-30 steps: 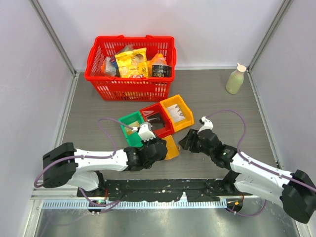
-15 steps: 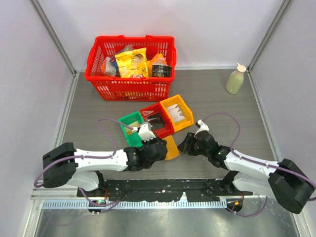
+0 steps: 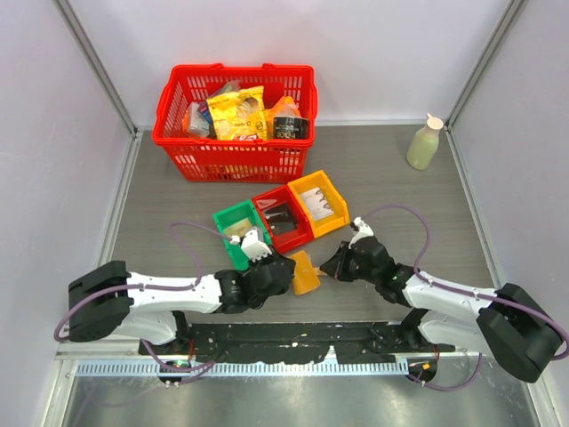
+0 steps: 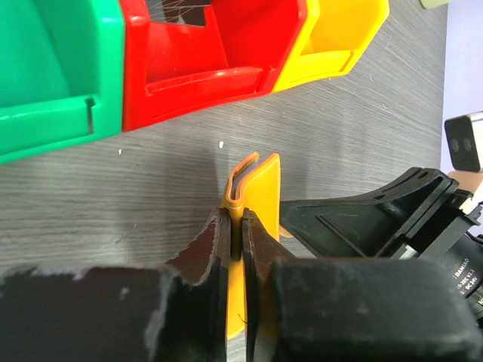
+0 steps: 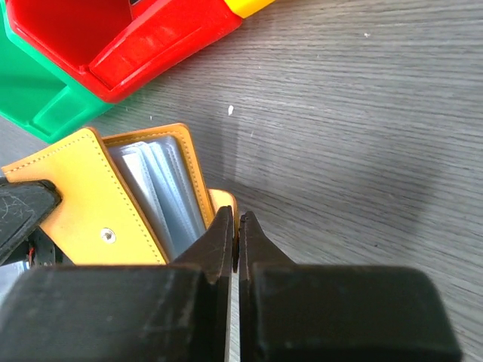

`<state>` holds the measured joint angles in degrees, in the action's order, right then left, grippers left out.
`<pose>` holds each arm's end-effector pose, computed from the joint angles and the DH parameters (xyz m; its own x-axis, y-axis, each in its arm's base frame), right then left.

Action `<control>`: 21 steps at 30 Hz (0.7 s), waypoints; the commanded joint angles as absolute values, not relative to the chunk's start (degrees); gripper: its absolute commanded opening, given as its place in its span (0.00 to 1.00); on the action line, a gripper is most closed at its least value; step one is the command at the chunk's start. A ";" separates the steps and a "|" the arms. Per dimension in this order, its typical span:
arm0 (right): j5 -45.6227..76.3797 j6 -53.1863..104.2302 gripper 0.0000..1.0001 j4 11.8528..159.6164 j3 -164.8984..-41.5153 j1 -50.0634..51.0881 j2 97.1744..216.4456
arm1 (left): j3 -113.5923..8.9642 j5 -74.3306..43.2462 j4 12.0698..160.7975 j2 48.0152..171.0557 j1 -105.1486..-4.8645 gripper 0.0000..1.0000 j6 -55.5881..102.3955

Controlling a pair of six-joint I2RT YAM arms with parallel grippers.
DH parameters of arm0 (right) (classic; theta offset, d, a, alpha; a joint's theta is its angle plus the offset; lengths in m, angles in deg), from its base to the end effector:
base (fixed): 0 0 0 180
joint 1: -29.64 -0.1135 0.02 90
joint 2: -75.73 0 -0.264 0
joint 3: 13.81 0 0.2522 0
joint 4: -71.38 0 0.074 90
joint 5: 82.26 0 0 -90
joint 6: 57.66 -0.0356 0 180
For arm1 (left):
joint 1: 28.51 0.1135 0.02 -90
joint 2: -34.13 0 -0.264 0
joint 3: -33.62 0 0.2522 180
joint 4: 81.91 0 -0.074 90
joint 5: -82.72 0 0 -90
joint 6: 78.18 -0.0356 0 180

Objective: Take the credit cards out of the card holder
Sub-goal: Open the card holder at the center of the board.

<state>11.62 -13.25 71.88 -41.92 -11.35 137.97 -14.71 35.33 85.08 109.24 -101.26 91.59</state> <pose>0.1463 0.1303 0.1434 -0.7977 0.2510 -0.5483 -0.1809 0.7677 0.6147 0.0984 -0.2357 0.1909 -0.5736 -0.5951 -0.5628 -0.0893 0.7285 -0.6792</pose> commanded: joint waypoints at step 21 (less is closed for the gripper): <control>8.44 1.66 0.01 101.04 -58.33 -10.79 136.20 | -39.90 21.55 62.01 121.39 -97.15 1.00 66.84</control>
